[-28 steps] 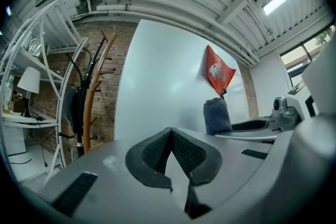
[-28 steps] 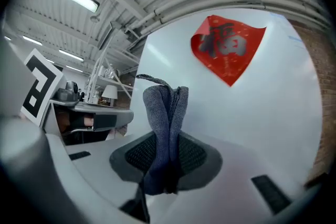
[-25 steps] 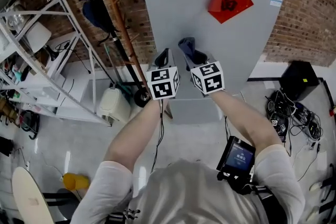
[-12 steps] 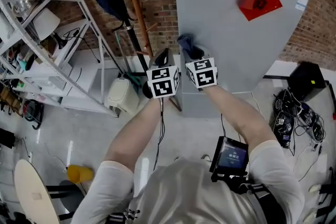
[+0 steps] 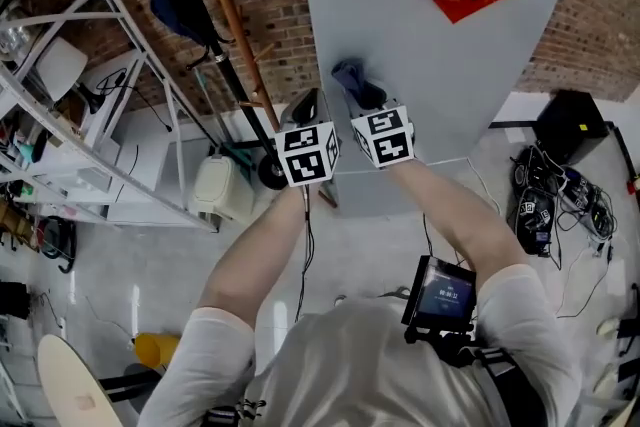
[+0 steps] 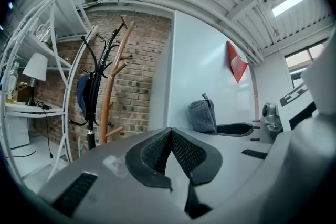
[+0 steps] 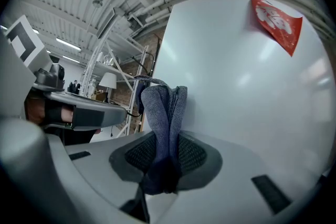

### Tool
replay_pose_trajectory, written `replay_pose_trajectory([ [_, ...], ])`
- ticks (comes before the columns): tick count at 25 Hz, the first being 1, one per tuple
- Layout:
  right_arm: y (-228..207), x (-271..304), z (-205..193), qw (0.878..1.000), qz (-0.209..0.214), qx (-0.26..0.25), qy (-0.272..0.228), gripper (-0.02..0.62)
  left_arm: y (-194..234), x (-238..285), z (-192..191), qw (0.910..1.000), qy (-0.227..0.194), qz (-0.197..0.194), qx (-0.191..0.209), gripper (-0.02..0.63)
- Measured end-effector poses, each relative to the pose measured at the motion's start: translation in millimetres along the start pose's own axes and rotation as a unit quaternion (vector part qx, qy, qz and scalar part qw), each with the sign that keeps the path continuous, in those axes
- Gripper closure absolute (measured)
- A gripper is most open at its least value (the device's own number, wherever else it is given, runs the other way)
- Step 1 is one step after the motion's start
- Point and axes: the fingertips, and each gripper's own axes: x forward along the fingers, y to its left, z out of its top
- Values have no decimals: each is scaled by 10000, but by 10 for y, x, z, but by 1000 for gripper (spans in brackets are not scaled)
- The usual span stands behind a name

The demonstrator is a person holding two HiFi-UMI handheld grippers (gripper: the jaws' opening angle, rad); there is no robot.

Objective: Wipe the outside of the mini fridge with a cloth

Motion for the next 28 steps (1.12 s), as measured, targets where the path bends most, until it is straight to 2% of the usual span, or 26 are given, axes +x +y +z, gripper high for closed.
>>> replay_pose_trajectory([
  [9,-797,-451,-184,9992,-393,41,-39,491,-549,231,-54,9998,16,-205,-7,606],
  [19,-2079,-1081,-554,9939,-1048,327,61,491,-1604,590,-156,9985,101,-543,-46,606],
  [28,-2840,-1417,-796,9905,-1300,437,96,491,-2315,844,-167,9973,109,-730,46,606],
])
